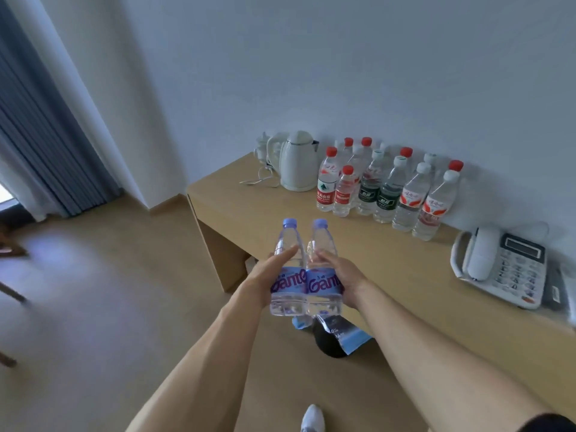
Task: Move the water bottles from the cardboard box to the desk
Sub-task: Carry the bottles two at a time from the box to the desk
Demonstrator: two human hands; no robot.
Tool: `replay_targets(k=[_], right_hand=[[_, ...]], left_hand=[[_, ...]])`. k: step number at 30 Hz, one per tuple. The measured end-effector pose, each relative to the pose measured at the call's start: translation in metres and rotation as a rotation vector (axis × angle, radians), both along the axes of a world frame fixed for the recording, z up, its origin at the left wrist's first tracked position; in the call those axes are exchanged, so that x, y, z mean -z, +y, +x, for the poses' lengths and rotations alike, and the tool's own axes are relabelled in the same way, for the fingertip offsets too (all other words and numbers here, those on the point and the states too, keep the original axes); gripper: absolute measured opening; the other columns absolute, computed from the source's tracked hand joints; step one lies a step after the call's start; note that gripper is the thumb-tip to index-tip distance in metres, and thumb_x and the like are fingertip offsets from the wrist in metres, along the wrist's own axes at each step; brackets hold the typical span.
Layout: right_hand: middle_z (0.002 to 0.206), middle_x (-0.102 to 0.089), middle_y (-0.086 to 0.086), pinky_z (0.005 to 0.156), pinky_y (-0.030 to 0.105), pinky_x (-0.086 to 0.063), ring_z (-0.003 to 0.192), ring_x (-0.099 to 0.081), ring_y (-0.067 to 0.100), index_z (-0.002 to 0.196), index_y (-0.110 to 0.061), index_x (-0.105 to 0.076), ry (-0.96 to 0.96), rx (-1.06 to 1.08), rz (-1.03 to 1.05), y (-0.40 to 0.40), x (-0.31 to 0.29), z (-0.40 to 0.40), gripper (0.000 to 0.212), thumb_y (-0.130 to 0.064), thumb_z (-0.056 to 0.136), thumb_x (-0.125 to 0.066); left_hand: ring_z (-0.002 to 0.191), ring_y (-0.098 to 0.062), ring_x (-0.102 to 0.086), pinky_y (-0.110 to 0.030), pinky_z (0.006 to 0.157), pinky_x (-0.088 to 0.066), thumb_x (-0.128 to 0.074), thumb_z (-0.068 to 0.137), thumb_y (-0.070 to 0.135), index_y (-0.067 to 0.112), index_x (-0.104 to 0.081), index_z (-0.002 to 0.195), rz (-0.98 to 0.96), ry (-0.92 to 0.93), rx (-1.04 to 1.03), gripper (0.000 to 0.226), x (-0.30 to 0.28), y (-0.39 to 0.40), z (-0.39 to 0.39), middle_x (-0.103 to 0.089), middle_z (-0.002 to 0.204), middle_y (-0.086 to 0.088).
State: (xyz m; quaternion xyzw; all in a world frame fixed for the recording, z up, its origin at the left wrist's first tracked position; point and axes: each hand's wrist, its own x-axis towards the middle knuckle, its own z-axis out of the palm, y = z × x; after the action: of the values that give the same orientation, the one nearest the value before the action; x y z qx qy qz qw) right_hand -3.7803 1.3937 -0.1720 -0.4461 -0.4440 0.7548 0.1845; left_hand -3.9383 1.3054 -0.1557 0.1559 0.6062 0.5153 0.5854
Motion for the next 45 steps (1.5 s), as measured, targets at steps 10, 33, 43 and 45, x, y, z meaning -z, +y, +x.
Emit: replay_targets(k=[10, 33, 43, 45], right_hand=[[0.105, -0.077, 0.012, 0.070, 0.037, -0.061, 0.086, -0.075, 0.025, 0.122, -0.009, -0.064, 0.107, 0.100, 0.115, 0.113, -0.003, -0.028, 0.065, -0.049, 0.072, -0.075], [0.098, -0.076, -0.015, 0.079, 0.024, -0.052, 0.092, -0.070, -0.001, 0.107, -0.030, -0.064, -0.283, 0.480, 0.370, 0.189, 0.009, 0.058, 0.049, -0.027, 0.067, -0.093], [0.121, -0.070, -0.003, 0.102, 0.045, -0.051, 0.114, -0.063, 0.015, 0.129, -0.020, -0.060, -0.466, 0.451, 0.437, 0.198, 0.014, 0.064, 0.069, -0.017, 0.068, -0.092], [0.121, -0.070, -0.004, 0.102, 0.044, -0.051, 0.114, -0.063, 0.014, 0.129, -0.021, -0.060, -0.467, 0.442, 0.437, 0.197, 0.015, 0.064, 0.069, -0.015, 0.069, -0.092]], left_hand=[[0.108, -0.042, -0.069, -0.059, 0.095, -0.054, -0.082, 0.083, 0.033, 0.013, -0.057, 0.128, 0.063, 0.100, 0.055, 0.055, -0.009, 0.127, -0.038, -0.067, 0.123, -0.025], [0.106, -0.024, -0.071, -0.049, 0.100, -0.053, -0.089, 0.066, 0.007, 0.019, -0.062, 0.126, 0.344, 0.430, 0.658, 0.066, 0.010, 0.289, -0.011, -0.075, 0.113, -0.004], [0.107, -0.021, -0.065, -0.041, 0.094, -0.054, -0.086, 0.070, 0.005, 0.018, -0.057, 0.127, 0.396, 0.604, 0.747, 0.066, 0.016, 0.302, -0.003, -0.069, 0.115, -0.003], [0.107, -0.021, -0.064, -0.043, 0.095, -0.054, -0.085, 0.070, 0.006, 0.019, -0.058, 0.125, 0.391, 0.650, 0.755, 0.063, 0.018, 0.302, -0.001, -0.068, 0.115, -0.002]])
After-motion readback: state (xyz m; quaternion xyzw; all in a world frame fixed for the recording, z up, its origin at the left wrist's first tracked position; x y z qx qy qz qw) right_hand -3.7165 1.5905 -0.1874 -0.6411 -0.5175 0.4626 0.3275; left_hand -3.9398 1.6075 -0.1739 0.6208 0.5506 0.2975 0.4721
